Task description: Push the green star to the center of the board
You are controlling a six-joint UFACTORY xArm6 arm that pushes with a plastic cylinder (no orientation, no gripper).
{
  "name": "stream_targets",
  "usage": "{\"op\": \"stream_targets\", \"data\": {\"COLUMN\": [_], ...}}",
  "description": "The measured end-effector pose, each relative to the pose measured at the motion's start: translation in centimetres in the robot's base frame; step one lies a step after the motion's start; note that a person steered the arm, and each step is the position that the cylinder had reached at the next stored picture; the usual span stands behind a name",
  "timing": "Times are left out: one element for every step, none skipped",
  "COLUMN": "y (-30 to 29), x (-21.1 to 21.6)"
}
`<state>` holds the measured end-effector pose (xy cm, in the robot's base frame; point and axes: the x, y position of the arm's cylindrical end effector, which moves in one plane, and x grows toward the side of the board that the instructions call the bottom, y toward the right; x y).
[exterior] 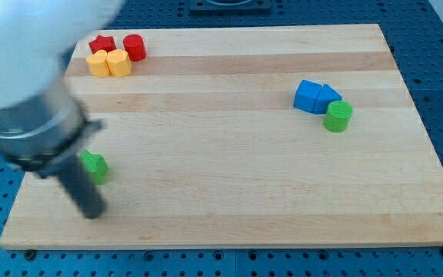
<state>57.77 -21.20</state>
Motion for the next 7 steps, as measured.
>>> {"op": "stream_targets", "data": {"y": [-1.8,-2.4,1.2,3.8,6.2,7.6,9.8], "x": [-2.8,-5.4,-5.4,-5.4,-5.7,-7.8,-9.6]}}
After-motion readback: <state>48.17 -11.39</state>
